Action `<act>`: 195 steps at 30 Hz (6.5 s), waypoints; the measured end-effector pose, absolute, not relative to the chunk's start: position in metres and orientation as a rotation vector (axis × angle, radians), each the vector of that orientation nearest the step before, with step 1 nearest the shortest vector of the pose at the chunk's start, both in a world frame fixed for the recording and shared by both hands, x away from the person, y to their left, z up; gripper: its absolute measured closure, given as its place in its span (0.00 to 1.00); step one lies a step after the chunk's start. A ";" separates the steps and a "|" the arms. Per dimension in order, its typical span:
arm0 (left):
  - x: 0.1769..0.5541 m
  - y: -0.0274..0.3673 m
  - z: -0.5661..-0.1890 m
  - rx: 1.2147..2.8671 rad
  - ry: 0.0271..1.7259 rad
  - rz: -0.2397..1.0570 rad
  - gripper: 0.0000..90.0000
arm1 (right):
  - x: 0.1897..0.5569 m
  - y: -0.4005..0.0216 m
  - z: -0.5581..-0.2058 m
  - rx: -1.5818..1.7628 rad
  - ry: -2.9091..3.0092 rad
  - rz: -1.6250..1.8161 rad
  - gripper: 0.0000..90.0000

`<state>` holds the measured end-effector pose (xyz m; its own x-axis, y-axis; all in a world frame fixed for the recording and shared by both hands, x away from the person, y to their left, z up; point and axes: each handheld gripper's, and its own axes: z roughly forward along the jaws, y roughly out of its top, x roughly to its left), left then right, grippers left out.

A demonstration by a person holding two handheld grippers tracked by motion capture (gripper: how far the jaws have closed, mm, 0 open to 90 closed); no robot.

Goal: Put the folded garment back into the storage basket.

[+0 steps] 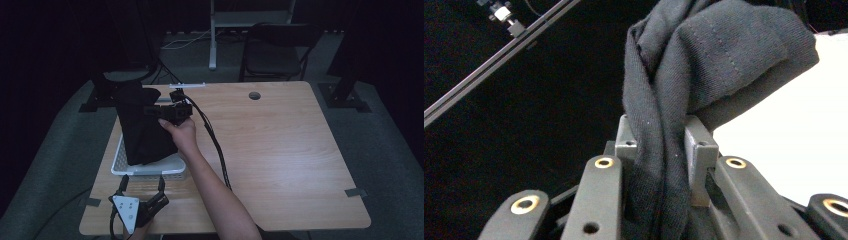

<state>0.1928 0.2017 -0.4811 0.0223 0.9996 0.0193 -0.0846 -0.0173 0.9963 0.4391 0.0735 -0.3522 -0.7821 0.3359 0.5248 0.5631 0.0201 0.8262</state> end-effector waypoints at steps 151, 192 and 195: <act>0.193 0.202 -0.481 1.179 1.120 1.239 0.01 | 0.393 0.060 -0.381 -0.704 -2.718 -1.680 0.01; 0.193 0.202 -0.481 1.180 1.124 1.236 0.01 | 0.370 0.015 -0.372 -0.785 -2.784 -1.675 0.01; 0.193 0.202 -0.481 1.181 1.123 1.238 0.01 | 0.369 0.010 -0.372 -0.799 -2.780 -1.683 0.01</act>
